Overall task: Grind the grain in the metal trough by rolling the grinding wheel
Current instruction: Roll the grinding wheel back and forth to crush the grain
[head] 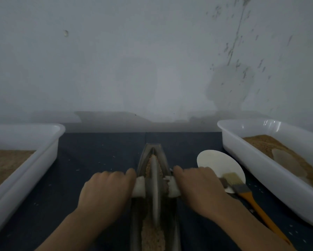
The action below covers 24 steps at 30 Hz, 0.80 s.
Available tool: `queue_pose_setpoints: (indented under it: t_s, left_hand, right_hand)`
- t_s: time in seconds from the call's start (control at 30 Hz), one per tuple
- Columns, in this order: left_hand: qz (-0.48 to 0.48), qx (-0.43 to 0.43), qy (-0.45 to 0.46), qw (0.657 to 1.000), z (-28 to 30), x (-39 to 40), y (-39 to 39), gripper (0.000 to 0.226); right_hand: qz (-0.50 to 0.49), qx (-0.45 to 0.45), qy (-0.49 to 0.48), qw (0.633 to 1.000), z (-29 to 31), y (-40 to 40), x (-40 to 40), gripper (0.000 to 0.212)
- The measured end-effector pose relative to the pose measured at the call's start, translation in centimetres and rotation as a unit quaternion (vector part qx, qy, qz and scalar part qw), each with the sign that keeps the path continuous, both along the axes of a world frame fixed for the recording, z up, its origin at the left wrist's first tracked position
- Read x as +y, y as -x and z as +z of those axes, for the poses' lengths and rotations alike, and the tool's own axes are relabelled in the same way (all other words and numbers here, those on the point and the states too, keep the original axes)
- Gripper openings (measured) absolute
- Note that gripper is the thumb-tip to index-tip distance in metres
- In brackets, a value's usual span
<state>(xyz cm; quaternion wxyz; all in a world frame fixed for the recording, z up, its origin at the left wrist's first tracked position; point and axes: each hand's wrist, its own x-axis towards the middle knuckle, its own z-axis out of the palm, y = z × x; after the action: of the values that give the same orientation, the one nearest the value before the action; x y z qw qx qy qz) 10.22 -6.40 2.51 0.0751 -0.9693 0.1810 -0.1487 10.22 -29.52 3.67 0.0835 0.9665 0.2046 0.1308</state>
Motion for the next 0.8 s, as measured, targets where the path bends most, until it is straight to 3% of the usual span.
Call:
queue_pose_setpoints:
  t_s: [0.17, 0.37, 0.43, 0.57, 0.67, 0.8]
  left_hand:
    - [0.02, -0.01, -0.009, 1.0, 0.8, -0.6, -1.3, 0.03]
    - [-0.012, 0.12, -0.016, 0.993, 0.7, 0.5, 2.8, 0.032]
    - [-0.05, 0.065, -0.005, 0.997, 0.8, 0.7, 3.4, 0.039]
    - [-0.019, 0.07, -0.017, 0.997, 0.7, 0.3, 2.0, 0.03]
    - [0.0, -0.002, -0.023, 1.0, 0.3, 0.0, -0.7, 0.036]
    - [0.003, -0.026, -0.009, 1.0, 0.7, -0.4, -2.4, 0.029]
  right_hand:
    - [0.002, -0.024, 0.01, 1.0, 0.8, -2.6, 0.3, 0.027]
    - [0.039, 0.103, 0.027, 0.994, 0.6, 2.4, -0.2, 0.029]
    - [0.031, 0.127, 0.036, 0.991, 0.5, 3.0, 0.1, 0.024]
    - [0.015, 0.072, 0.012, 0.997, 0.4, 1.9, 0.1, 0.029]
    - [0.01, 0.01, 0.012, 1.0, 0.1, -1.1, -0.1, 0.025]
    - [0.008, -0.019, 0.021, 1.0, 0.5, -3.6, 0.1, 0.028]
